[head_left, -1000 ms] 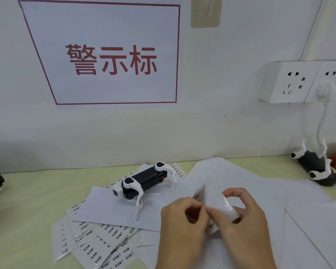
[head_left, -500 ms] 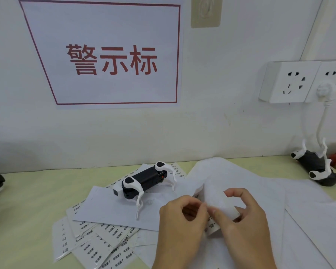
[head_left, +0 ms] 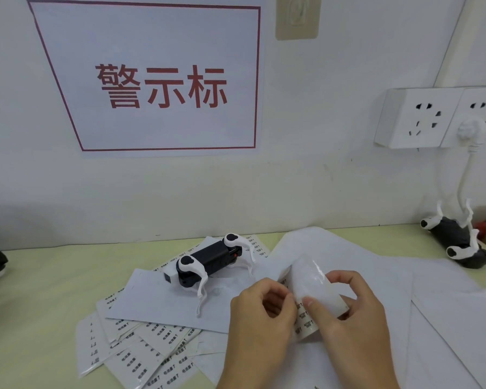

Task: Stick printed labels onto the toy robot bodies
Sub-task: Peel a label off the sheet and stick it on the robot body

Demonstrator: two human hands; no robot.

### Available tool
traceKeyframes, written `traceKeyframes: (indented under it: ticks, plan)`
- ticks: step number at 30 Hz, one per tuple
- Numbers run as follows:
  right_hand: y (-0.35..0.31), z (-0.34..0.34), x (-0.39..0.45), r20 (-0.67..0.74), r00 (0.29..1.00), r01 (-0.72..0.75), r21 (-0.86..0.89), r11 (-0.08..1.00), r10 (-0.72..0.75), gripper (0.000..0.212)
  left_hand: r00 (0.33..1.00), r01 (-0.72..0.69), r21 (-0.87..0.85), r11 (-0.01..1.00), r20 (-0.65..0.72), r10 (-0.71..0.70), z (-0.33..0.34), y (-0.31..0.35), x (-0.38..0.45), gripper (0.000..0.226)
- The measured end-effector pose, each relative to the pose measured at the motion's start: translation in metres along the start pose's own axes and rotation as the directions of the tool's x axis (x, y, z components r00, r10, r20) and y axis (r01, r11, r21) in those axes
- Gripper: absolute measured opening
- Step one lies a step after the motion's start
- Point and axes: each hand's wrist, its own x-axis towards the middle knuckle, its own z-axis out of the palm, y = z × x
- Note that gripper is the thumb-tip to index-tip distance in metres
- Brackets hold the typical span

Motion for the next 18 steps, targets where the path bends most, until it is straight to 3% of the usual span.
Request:
traceKeyframes:
  ticks: [7,11,15,18]
  plan:
    - [0.006,0.004,0.001,-0.085,0.996,0.034,-0.015,0.999,-0.035,0.060,0.998,0.060,-0.009,0.998,-0.015,-0.060,-0.001,-0.001,0.001,0.017]
    - [0.009,0.007,0.004,-0.189,0.979,0.078,-0.024,0.997,-0.081,0.057,0.994,0.109,-0.072,0.991,-0.013,-0.110,-0.003,-0.001,0.001,0.018]
    - [0.010,0.013,0.004,-0.293,0.913,0.223,-0.226,0.948,-0.285,0.040,0.992,0.124,-0.118,0.985,-0.018,-0.127,-0.003,0.001,0.001,0.016]
    - [0.010,0.018,0.000,-0.225,0.838,0.388,-0.396,0.832,-0.498,0.023,0.993,0.113,-0.129,0.985,-0.025,-0.117,-0.003,0.002,0.000,0.016]
